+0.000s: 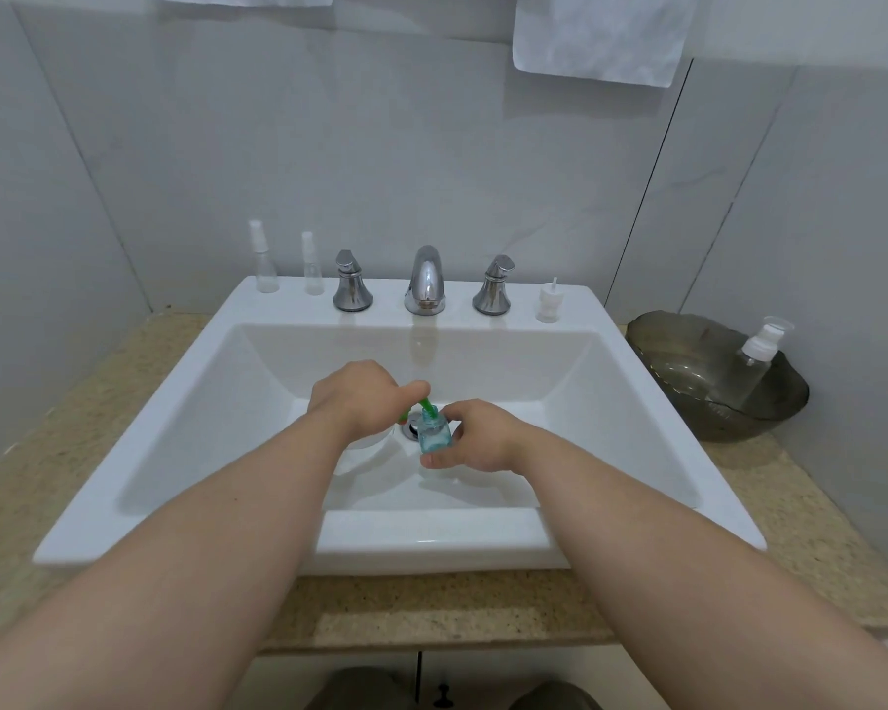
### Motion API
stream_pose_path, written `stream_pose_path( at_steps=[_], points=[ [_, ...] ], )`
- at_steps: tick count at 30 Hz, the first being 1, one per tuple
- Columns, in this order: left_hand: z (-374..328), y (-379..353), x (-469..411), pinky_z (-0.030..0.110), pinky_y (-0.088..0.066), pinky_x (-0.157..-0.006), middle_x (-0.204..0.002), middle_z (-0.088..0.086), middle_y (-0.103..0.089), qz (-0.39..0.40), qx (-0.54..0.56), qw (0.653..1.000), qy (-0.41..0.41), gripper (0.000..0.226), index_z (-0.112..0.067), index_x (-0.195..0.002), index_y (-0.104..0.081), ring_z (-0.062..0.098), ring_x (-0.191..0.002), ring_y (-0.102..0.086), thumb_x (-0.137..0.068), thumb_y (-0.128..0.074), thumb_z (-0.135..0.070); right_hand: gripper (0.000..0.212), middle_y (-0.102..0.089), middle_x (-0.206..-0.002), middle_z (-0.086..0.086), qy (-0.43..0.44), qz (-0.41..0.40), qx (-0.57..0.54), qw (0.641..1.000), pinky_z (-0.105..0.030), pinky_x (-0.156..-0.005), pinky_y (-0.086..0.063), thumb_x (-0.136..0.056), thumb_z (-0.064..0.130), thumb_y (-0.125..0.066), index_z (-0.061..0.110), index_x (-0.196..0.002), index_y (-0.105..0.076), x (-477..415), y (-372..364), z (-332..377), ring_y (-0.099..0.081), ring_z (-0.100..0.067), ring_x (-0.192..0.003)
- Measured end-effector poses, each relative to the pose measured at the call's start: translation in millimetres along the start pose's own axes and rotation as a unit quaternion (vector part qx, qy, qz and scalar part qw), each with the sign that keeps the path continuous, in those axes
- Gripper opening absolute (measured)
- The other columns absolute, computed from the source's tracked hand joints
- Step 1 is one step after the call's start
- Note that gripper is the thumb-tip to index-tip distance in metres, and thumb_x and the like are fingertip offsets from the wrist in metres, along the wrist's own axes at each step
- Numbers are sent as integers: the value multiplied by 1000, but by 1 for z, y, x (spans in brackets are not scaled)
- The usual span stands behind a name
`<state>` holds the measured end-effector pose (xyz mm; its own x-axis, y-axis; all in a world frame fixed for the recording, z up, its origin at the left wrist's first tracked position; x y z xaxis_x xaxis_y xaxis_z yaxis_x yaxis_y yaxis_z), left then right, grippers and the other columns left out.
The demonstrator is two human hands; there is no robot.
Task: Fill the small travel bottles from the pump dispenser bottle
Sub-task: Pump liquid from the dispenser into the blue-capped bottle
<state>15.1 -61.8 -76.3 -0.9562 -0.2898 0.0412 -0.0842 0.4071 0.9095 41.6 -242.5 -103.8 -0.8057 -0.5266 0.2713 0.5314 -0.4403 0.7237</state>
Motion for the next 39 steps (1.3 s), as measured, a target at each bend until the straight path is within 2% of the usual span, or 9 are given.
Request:
stream_pose_path(
  at_steps=[3,10,14,19,23,25,28,35,39],
  points=[
    [0,0,0,30,-40,-63,-69,-1,-64,0,-5,1000,4,55,-15,-72,-74,20,-71,-62,-86,-51,-62,50,-54,-81,11,1,1,2,1000,-23,-66,-40,-82,40,-85,22,-124,-65,1,0,1,-53,-6,-73],
    [-1,1,1,30,-38,-61,-63,-2,-58,8,3,1000,4,55,-10,-72,-71,20,-65,-57,-86,-53,-59,50,-54,-81,11,-1,5,13,1000,-22,-65,-39,-83,40,-84,22,-125,-64,3,1,2,-52,-6,-72],
    [-2,2,2,30,-36,-60,-59,-2,-50,9,-1,1000,4,47,-14,-63,-58,21,-61,-51,-87,-55,-54,52,-54,-82,11,-1,9,19,1000,-21,-65,-38,-83,40,-84,23,-127,-64,4,1,3,-52,-4,-73],
    [-1,2,3,30,-37,-59,-59,-3,-52,3,3,1000,6,48,-13,-64,-63,21,-62,-53,-85,-55,-56,54,-54,-83,11,-2,11,21,1000,-22,-66,-39,-82,41,-84,23,-128,-64,5,0,4,-52,-5,-73],
    [-1,2,4,30,-40,-61,-66,-2,-63,-2,-6,1000,1,62,-12,-76,-76,20,-71,-63,-86,-51,-67,50,-57,-85,11,-7,12,5,1000,-26,-77,-43,-82,41,-84,25,-126,-65,6,1,5,-56,-9,-79],
    [0,1,5,30,-40,-63,-69,-3,-65,2,-4,1000,-4,72,-14,-77,-78,19,-74,-65,-87,-47,-78,49,-59,-87,11,-11,14,-7,1000,-28,-83,-45,-83,39,-84,25,-125,-65,7,1,4,-59,-13,-85],
    [0,0,4,31,-39,-63,-70,-3,-66,7,-10,1000,-11,82,-13,-79,-78,17,-75,-64,-86,-41,-87,50,-60,-89,11,-15,14,-11,1000,-29,-85,-46,-83,39,-84,25,-126,-64,7,2,4,-59,-11,-85],
    [-1,-1,1,31,-43,-65,-79,0,-73,0,-6,1000,-5,70,-15,-76,-79,19,-77,-66,-85,-47,-78,52,-65,-90,8,-21,14,-9,1000,-34,-95,-50,-82,42,-85,24,-126,-64,6,1,4,-63,-16,-93],
    [-2,-1,1,30,-41,-63,-77,0,-71,-5,-13,1000,-5,66,-13,-76,-77,20,-74,-64,-86,-48,-71,52,-69,-88,7,-20,14,-12,1000,-36,-99,-51,-81,41,-85,24,-125,-64,6,1,4,-66,-17,-94]
  ],
)
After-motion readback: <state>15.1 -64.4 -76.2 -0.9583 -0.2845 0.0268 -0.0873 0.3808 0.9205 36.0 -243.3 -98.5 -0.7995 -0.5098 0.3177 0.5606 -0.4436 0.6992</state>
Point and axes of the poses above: each hand's wrist, its own x-axis away from the middle knuckle, its own y-axis out of the back of the hand, z = x × y, the point moved 3 cm from there along -x, towards the middle knuckle
